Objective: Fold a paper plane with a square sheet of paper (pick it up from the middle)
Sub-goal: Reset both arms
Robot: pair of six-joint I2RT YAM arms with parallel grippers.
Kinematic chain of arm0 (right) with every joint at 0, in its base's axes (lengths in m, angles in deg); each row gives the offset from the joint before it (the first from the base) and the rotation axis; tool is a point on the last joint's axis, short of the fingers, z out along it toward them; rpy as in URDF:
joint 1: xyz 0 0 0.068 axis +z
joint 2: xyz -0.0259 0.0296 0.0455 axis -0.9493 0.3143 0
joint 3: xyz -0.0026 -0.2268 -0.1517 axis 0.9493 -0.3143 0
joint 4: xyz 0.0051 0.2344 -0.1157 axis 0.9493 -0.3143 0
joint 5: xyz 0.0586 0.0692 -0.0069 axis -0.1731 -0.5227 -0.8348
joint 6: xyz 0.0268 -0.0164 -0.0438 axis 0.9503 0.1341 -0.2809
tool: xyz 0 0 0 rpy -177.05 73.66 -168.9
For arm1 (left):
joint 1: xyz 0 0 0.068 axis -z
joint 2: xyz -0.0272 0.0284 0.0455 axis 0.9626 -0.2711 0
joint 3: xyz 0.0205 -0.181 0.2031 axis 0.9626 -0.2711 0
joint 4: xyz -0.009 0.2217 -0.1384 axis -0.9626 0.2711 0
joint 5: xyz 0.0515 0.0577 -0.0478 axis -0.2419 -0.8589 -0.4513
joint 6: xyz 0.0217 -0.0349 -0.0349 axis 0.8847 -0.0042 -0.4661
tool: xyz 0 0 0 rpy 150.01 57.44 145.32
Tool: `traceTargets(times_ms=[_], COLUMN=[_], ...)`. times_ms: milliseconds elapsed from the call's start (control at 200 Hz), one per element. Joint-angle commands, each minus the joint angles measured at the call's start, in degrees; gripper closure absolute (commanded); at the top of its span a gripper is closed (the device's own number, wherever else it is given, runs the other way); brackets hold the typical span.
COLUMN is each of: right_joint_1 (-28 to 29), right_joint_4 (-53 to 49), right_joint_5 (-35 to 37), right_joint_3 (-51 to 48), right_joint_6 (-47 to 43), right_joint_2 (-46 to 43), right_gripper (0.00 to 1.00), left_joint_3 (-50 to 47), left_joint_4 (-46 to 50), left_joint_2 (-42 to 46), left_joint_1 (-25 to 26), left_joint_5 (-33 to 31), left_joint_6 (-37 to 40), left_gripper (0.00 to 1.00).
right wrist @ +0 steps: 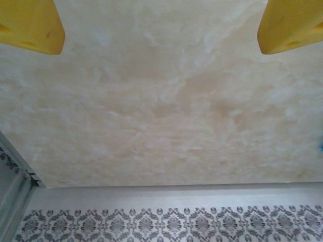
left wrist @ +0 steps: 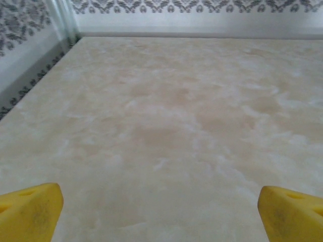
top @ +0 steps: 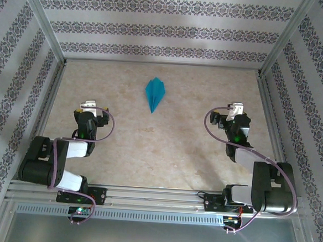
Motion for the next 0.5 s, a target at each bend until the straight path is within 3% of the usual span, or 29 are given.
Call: traceTargets(times_ms=[0,200,405,495], right_joint_1=[-0.3,-0.3,-0.4,-0.4], right_joint_4=[8.0,13.2,12.0,11.8], right_joint_5=[-3.6,-2.8,-1.6,-0.5], right_joint_3=[-1.7,-1.2,0.2,0.4], right_joint_6=[-1.5,-1.2,-0.5,-0.1], right_joint_2=[2.8,9.8,11.6,11.6], right_gripper=[0.02,0.02,0.02,0.02], left_joint_3=[-0.8,-0.9,3.6,3.4], left_joint_4=[-8.9,-16.2,-6.0,-6.9], left_joint_2=[-2.4,-9.7,-8.8,-9.1], left_joint_1=[-0.9,-1.4,-1.7,-1.6], left_joint_5=[4.5,3.4,2.5,2.5], left_joint_6=[1.7,1.1,0.4,0.6], left_gripper=[0.01,0.01,0.01,0.01])
